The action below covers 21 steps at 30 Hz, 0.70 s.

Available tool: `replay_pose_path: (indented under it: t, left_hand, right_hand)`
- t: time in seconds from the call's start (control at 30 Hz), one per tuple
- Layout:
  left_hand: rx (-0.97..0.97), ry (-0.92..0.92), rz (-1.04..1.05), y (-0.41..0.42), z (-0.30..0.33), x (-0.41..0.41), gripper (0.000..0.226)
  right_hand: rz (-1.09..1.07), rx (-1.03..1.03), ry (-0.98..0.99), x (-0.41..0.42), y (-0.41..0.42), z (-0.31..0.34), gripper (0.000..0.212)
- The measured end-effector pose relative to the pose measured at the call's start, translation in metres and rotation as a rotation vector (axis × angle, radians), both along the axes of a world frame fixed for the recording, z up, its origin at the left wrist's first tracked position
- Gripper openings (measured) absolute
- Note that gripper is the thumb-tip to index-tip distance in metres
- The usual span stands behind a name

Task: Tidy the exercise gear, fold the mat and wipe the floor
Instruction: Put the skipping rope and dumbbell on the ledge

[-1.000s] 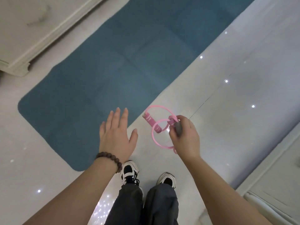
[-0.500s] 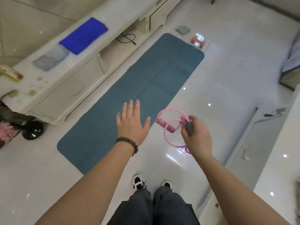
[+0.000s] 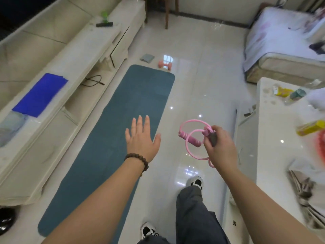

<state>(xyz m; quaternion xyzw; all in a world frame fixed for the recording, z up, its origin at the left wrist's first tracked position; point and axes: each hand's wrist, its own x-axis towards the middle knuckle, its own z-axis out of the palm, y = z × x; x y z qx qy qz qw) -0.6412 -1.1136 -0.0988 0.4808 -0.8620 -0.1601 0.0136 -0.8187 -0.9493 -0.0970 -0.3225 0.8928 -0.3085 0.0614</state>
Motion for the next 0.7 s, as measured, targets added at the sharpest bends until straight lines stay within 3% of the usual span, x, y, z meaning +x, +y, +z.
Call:
replay_pose_path:
  t: [0.43,0.7]
  left_hand:
    - [-0.007,-0.003,0.067,-0.096,0.021,-0.279,0.074]
    - [-0.026,0.009,0.146,-0.166,0.033,-0.396,0.073]
  right_hand:
    - [-0.012,-0.002,-0.01,-0.284,-0.085,0.01,0.025]
    - [0.046,-0.004,-0.019,-0.412,-0.171,0.023,0.019]
